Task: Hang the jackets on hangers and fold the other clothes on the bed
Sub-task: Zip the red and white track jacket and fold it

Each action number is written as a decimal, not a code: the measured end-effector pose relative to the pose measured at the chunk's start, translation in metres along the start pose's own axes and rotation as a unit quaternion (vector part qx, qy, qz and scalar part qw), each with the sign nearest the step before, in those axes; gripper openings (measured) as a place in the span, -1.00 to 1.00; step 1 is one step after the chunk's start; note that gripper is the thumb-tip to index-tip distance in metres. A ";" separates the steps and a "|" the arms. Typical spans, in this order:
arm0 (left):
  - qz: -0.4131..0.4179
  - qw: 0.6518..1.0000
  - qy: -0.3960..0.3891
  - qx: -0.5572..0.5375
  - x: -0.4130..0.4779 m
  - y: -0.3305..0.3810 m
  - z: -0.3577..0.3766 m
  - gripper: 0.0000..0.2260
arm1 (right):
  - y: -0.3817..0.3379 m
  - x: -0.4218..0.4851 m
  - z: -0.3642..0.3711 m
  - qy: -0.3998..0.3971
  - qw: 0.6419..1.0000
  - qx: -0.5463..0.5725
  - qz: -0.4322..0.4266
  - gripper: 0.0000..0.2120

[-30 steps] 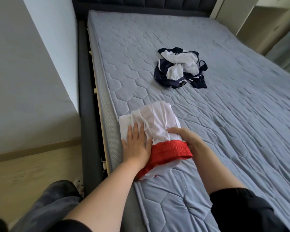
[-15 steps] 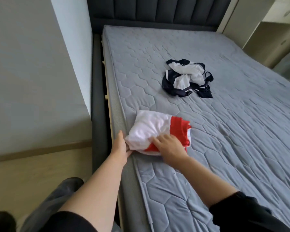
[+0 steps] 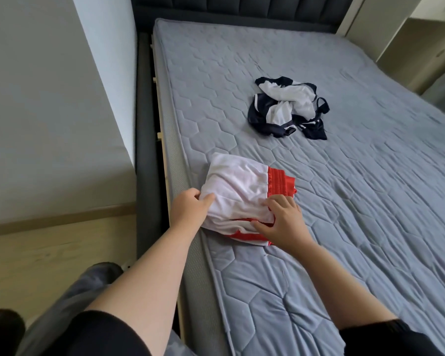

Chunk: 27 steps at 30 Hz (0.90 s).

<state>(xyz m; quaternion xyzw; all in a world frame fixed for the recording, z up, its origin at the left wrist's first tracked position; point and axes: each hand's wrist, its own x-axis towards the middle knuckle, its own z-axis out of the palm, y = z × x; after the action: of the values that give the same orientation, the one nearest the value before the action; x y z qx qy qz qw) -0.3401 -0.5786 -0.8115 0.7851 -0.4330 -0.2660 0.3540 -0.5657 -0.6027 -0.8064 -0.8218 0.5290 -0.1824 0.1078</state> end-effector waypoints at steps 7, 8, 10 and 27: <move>-0.054 0.994 -0.096 -0.021 0.016 0.012 0.006 -0.65 | 0.004 -0.008 0.002 0.019 0.998 -0.031 -0.053 -0.84; -0.073 0.991 -0.103 -0.032 0.017 0.011 0.008 -0.70 | 0.002 -0.006 0.001 0.024 0.997 -0.035 -0.067 -0.85; -0.114 0.984 -0.102 -0.088 0.019 0.008 0.009 -0.80 | -0.004 -0.002 -0.001 0.069 0.992 -0.040 -0.100 -0.78; -0.213 0.906 -0.145 -0.334 0.010 0.014 -0.001 -0.90 | -0.024 -0.017 0.020 0.037 0.996 -0.079 -0.006 -0.62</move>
<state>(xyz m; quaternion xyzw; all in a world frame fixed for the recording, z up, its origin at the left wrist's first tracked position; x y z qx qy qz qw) -0.3413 -0.5920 -0.8013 0.6471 -0.1874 -0.5754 0.4637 -0.5438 -0.5771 -0.8190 -0.8237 0.5403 -0.1704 0.0216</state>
